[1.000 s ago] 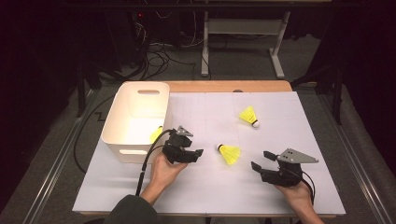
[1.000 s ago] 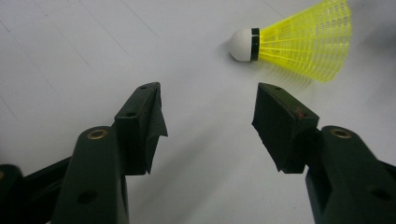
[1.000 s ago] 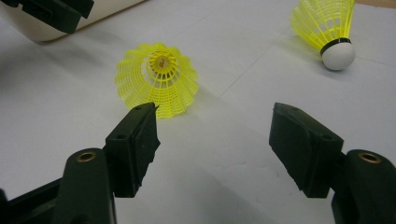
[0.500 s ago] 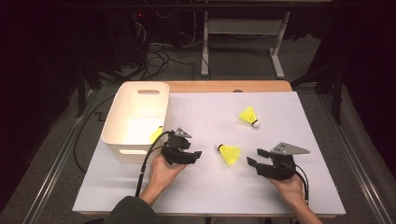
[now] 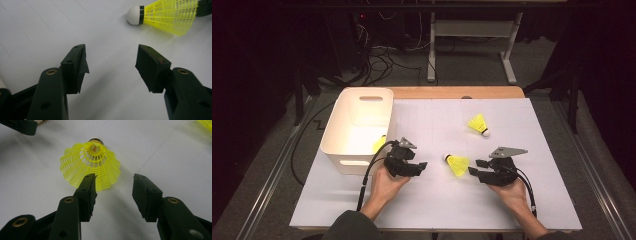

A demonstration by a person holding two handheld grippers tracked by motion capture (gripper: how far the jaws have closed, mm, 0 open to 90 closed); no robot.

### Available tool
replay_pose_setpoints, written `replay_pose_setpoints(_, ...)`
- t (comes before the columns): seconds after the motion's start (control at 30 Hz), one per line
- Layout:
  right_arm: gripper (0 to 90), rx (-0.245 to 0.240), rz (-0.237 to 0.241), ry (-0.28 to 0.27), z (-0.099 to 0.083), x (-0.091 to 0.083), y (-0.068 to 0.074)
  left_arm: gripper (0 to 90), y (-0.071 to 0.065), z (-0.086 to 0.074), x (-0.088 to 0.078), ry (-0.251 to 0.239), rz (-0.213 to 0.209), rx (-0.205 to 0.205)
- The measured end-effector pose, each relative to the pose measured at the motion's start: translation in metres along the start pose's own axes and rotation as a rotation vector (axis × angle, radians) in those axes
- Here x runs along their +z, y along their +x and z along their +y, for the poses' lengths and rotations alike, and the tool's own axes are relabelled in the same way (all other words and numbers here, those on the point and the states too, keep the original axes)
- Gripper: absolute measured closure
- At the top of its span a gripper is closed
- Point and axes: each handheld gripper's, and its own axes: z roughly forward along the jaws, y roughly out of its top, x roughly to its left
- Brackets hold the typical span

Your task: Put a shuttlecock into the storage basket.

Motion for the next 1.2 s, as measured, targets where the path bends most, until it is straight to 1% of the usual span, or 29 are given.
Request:
replay_pose_setpoints(0.07, 56.4, -0.011, -0.003, 0.011, 0.003, 0.003, 0.0, 42.6, 0.0, 0.0, 0.0, 0.002, 0.001, 0.003)
replay_pose_setpoints(0.2, 59.6, -0.013, -0.006, 0.035, 0.009, 0.01, -0.001, 42.6, 0.0, 0.0, 0.0, 0.004, 0.008, 0.008)
replay_pose_setpoints(0.23, 60.6, -0.016, -0.001, 0.043, 0.011, 0.012, -0.002, 42.6, 0.001, 0.0, 0.0, 0.004, 0.008, 0.008)
replay_pose_setpoints(0.27, 61.0, -0.009, 0.001, 0.05, 0.012, 0.012, -0.001, 42.6, 0.001, 0.0, -0.001, 0.006, 0.009, 0.009)
replay_pose_setpoints(0.33, 62.0, -0.016, 0.003, 0.059, 0.015, 0.016, -0.002, 42.5, 0.001, 0.0, -0.001, 0.006, 0.009, 0.011)
replay_pose_setpoints(0.57, 68.1, -0.007, 0.01, 0.088, 0.022, 0.024, -0.002, 42.0, 0.0, -0.001, 0.001, 0.009, 0.006, 0.017)
replay_pose_setpoints(0.67, 72.6, -0.008, 0.011, 0.086, 0.024, 0.026, -0.002, 41.8, 0.0, -0.001, 0.002, 0.012, 0.0, 0.017)
replay_pose_setpoints(0.87, 83.5, -0.006, 0.02, 0.091, 0.026, 0.028, -0.003, 41.5, 0.001, -0.001, 0.002, 0.02, 0.005, 0.019)
replay_pose_setpoints(0.93, 85.9, -0.004, 0.025, 0.093, 0.026, 0.029, -0.002, 41.5, 0.001, -0.001, 0.002, 0.022, 0.011, 0.021)
replay_pose_setpoints(1.03, 88.5, -0.011, 0.031, 0.088, 0.026, 0.028, -0.001, 41.6, 0.001, 0.0, 0.003, 0.026, 0.01, 0.025)
replay_pose_setpoints(1.2, 89.9, -0.029, 0.049, 0.088, 0.027, 0.027, 0.001, 41.7, 0.001, 0.0, 0.005, 0.028, -0.002, 0.019)
